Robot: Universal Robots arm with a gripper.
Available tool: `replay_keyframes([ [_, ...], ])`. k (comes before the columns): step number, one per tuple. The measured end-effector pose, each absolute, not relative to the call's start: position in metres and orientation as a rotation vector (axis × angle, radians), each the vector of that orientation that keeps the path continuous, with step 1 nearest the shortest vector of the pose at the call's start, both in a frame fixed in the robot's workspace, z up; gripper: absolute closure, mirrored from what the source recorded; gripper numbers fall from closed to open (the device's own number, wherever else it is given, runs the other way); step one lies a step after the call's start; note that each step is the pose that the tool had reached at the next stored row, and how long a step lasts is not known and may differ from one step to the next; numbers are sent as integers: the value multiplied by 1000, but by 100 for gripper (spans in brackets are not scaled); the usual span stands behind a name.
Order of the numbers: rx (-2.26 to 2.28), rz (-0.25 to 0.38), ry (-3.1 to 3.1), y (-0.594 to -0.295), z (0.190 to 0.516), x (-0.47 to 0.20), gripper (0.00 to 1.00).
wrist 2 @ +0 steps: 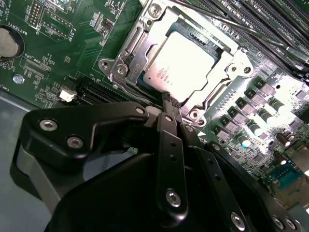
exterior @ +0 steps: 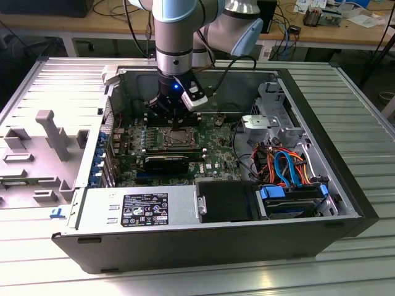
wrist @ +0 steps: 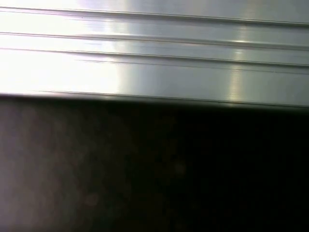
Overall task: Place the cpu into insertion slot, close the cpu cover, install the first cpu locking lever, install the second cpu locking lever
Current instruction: 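Install the second cpu locking lever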
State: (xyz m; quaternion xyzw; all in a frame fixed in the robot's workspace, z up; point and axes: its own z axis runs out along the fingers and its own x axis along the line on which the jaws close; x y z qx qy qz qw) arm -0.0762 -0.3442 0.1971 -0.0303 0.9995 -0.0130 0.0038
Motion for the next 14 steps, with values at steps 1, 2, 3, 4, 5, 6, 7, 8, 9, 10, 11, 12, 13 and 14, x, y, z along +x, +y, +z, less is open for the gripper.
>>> replay_keyframes([
  [1, -95, -41, 3132, -344, 197, -76, 89],
  [2, -95, -41, 3132, -344, 197, -76, 89],
  [3, -95, -41, 3132, -344, 197, -76, 89],
  [4, -95, -41, 3132, -344, 197, -76, 89],
  [5, -95, -41, 3132, -344, 197, -76, 89],
  [6, -95, -41, 3132, -344, 197, -76, 89],
  [7, -95, -41, 3132, -344, 197, -76, 89],
  [8, -95, -41, 3132, -344, 197, -76, 89],
  [9, -95, -41, 3132, -344, 197, -76, 89],
  [10, -95, -41, 3132, -344, 197, -76, 89],
  [11, -95, -41, 3132, -344, 197, -76, 89],
  [12, -95, -41, 3133, -344, 197, -76, 89],
  [13, -95, -41, 3132, -344, 197, -76, 89],
  [14, -95, -41, 3133, -344, 197, -76, 89],
])
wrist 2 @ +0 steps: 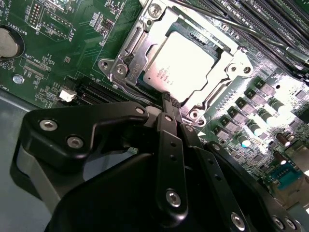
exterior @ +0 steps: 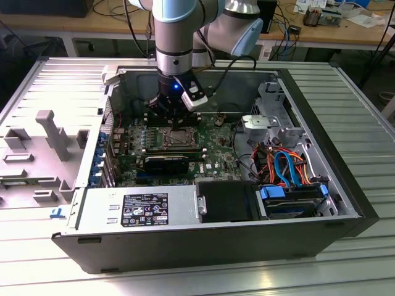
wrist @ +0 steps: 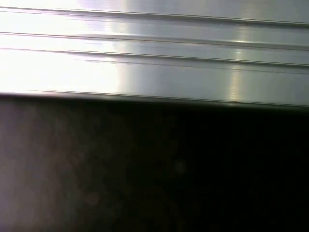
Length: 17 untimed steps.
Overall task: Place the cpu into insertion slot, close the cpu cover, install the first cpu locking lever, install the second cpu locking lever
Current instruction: 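Install the second cpu locking lever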
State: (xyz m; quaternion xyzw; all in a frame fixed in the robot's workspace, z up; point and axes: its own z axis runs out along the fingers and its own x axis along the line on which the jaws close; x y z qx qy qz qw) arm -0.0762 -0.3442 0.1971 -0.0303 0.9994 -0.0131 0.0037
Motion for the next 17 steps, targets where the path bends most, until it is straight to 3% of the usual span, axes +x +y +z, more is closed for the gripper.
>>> replay_keyframes([
  [17, -95, -41, 3133, -344, 197, -76, 89],
])
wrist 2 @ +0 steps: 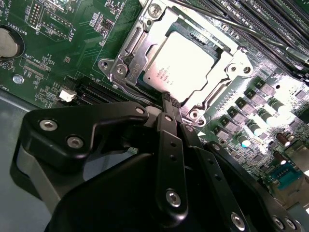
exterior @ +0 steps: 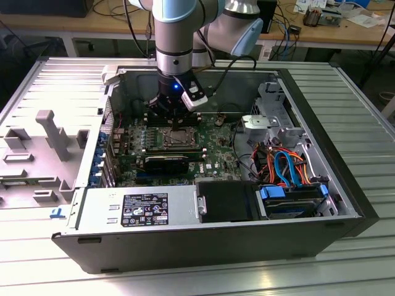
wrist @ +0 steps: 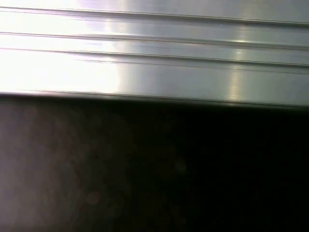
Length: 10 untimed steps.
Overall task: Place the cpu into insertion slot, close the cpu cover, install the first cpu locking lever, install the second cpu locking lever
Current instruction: 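Install the second cpu locking lever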
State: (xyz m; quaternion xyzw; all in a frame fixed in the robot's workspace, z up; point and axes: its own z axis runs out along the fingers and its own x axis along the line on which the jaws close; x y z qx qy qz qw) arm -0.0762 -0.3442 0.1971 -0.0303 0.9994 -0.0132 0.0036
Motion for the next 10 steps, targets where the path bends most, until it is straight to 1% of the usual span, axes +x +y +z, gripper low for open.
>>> replay_keyframes([
  [10, -95, -42, 3133, -344, 197, -76, 89],
])
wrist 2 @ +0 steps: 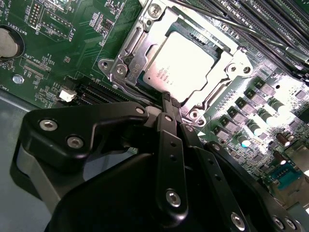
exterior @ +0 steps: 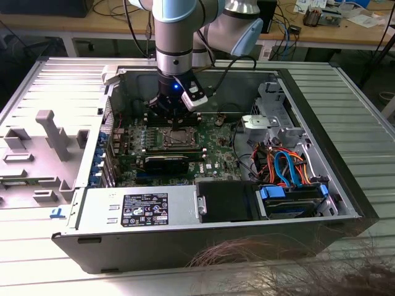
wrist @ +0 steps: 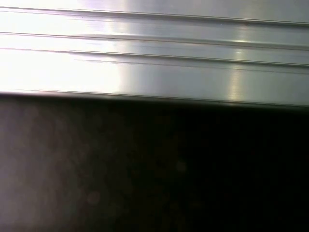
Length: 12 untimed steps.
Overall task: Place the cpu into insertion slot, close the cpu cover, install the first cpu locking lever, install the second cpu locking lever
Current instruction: 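Install the second cpu locking lever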
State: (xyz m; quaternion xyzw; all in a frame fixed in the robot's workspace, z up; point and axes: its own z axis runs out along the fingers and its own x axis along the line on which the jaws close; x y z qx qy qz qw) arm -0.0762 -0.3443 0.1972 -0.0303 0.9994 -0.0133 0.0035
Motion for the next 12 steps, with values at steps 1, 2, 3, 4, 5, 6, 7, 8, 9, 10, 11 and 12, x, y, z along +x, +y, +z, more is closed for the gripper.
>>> replay_keyframes([
  [1, -95, -42, 3133, -344, 197, -76, 89],
  [2, -95, -42, 3133, -344, 197, -76, 89],
  [3, -95, -42, 3133, -344, 197, -76, 89],
  [4, -95, -42, 3133, -344, 197, -76, 89],
  [5, -95, -42, 3133, -344, 197, -76, 89],
  [6, -95, -42, 3133, -344, 197, -76, 89],
  [7, -95, -42, 3133, -344, 197, -76, 89],
  [8, -95, -42, 3133, -344, 197, -76, 89],
  [9, -95, -42, 3133, -344, 197, -76, 89],
  [10, -95, -42, 3133, -344, 197, -76, 89],
  [11, -95, -42, 3133, -344, 197, -76, 89],
  [12, -95, -42, 3133, -344, 197, -76, 89],
])
